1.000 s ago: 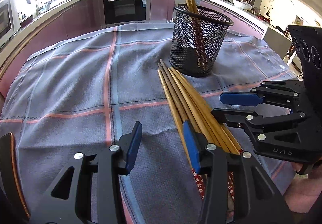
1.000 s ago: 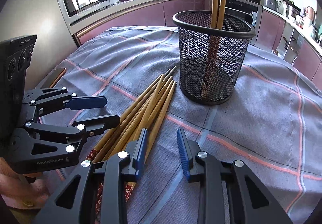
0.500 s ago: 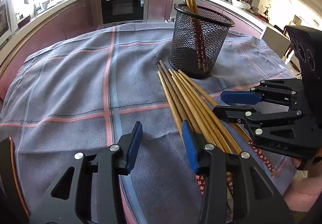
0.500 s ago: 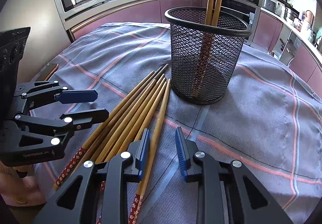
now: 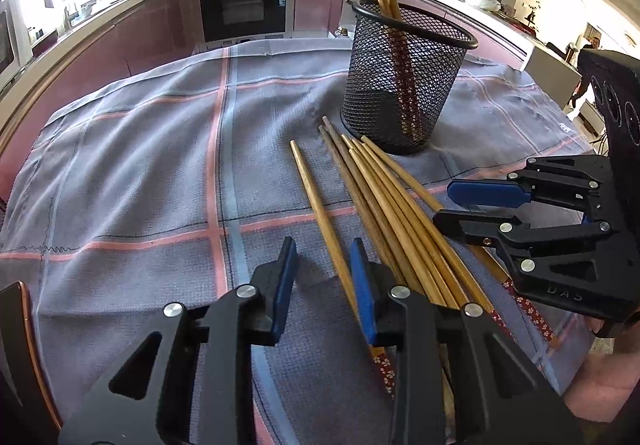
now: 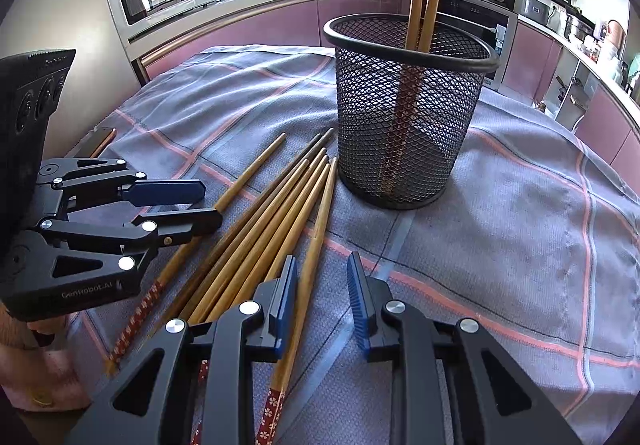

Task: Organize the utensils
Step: 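Grasp another chopstick with the left gripper while the right gripper grasps one too, then lift and drop the left gripper's chopstick into the holder while the right gripper does likewise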

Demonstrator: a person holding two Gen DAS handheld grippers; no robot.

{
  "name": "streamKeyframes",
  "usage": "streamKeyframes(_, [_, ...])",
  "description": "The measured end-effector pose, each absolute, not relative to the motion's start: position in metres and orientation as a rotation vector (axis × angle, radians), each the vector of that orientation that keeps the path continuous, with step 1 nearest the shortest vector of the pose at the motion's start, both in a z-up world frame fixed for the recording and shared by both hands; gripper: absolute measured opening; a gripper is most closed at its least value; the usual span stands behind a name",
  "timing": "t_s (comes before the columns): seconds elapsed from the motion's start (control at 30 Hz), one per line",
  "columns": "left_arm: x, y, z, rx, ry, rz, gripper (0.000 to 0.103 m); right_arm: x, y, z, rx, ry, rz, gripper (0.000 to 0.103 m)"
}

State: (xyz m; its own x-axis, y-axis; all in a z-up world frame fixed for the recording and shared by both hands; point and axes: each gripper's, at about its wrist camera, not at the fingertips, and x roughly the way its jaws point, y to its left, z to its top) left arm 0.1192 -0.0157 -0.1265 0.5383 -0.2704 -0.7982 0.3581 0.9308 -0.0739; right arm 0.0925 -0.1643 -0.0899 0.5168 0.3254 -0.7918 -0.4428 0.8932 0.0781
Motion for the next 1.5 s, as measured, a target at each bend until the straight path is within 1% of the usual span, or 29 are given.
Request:
streamKeyframes(0.13, [0.124, -0.014, -0.126, 0.085, 0.941, -0.372, 0.026, 0.095, -0.161, -0.089, -0.158, 0.916, 0.458, 0.022])
streamKeyframes(0.23, [0.13, -0.016, -0.126, 0.102, 0.939, -0.355, 0.028, 0.099, -0.159, -0.089, -0.156, 0.915, 0.46, 0.021])
streamKeyframes(0.33, [0.138, -0.019, -0.126, 0.106, 0.944, -0.347, 0.028, 0.102, -0.156, -0.089, -0.152, 0.918, 0.471, 0.013])
streamKeyframes(0.37, [0.14, -0.021, -0.125, 0.107, 0.946, -0.342, 0.026, 0.102, -0.156, -0.089, -0.144, 0.921, 0.48, 0.008])
streamKeyframes(0.5, [0.145, -0.024, -0.125, 0.092, 0.953, -0.332, 0.012, 0.102, -0.16, -0.089, -0.114, 0.922, 0.485, 0.007])
streamKeyframes(0.57, [0.145, -0.023, -0.125, 0.078, 0.951, -0.323, 0.01, 0.1, -0.165, -0.088, -0.097, 0.922, 0.489, 0.005])
streamKeyframes(0.67, [0.143, -0.02, -0.126, 0.049, 0.953, -0.314, 0.008, 0.096, -0.171, -0.083, -0.08, 0.912, 0.502, 0.005])
streamKeyframes(0.9, [0.133, -0.006, -0.11, -0.004, 0.915, -0.333, 0.007, 0.082, -0.186, -0.063, -0.032, 0.848, 0.562, 0.005])
streamKeyframes(1.23, [0.114, 0.013, -0.067, -0.093, 0.815, -0.41, 0.007, 0.072, -0.207, -0.03, 0.064, 0.731, 0.6, 0.005])
streamKeyframes(1.5, [0.098, 0.017, -0.019, -0.133, 0.697, -0.488, 0.007, 0.066, -0.229, -0.002, 0.127, 0.607, 0.586, 0.005])
